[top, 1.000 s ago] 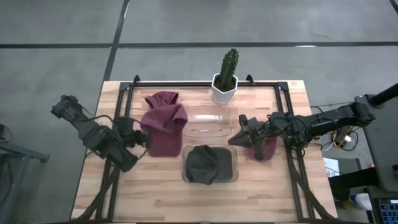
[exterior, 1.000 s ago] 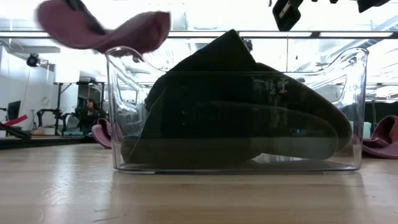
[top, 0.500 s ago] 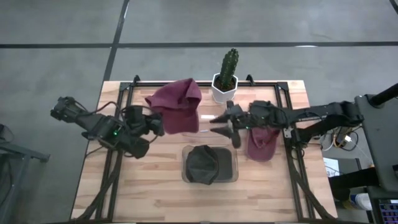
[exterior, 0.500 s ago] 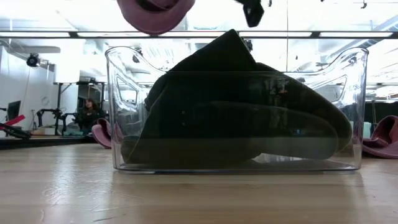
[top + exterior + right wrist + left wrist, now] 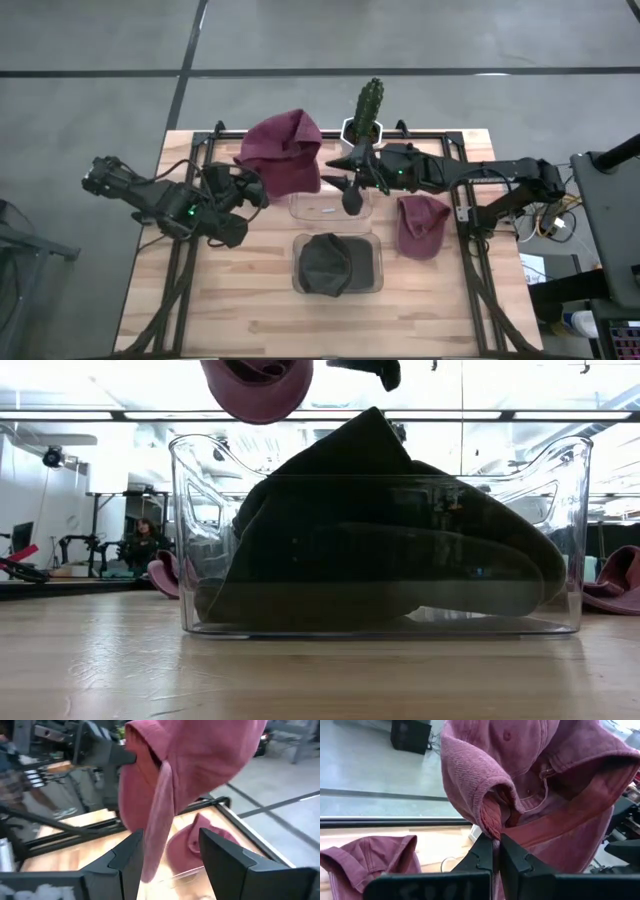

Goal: Pick & Place hat
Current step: Put the bottom red cap into the top transparent bin

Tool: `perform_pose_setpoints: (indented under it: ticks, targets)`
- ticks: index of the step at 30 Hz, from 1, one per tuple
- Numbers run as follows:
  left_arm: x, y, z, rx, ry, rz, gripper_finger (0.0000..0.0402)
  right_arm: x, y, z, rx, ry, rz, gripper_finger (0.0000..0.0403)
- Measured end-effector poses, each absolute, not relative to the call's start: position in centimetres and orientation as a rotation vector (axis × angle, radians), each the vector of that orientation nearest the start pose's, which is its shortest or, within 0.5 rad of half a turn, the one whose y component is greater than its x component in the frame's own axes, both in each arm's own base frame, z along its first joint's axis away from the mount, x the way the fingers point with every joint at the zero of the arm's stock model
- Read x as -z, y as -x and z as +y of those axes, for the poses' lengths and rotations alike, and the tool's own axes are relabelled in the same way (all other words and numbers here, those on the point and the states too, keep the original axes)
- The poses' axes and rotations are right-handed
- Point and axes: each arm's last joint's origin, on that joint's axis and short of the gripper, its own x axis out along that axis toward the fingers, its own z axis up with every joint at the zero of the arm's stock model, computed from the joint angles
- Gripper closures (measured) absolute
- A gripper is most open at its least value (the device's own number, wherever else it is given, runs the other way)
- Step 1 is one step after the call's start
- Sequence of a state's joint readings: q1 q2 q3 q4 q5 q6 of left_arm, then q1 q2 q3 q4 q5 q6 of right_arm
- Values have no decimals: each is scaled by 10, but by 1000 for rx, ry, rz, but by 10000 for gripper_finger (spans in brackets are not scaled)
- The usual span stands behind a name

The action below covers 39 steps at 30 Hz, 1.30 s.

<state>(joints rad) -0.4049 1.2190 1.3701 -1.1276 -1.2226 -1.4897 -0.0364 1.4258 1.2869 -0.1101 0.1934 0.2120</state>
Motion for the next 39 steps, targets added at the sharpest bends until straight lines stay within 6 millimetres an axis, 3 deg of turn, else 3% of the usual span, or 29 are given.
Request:
perform_pose_setpoints:
  ticks: [12,39]
  targets:
    - [-384,-200,-55,-1030,597,-27,394,-375,-342,-22,318,-154,210,223]
    - [-386,-204,-47,-1068,560,-46,394,-379,-341,-26,320,-182,198,223]
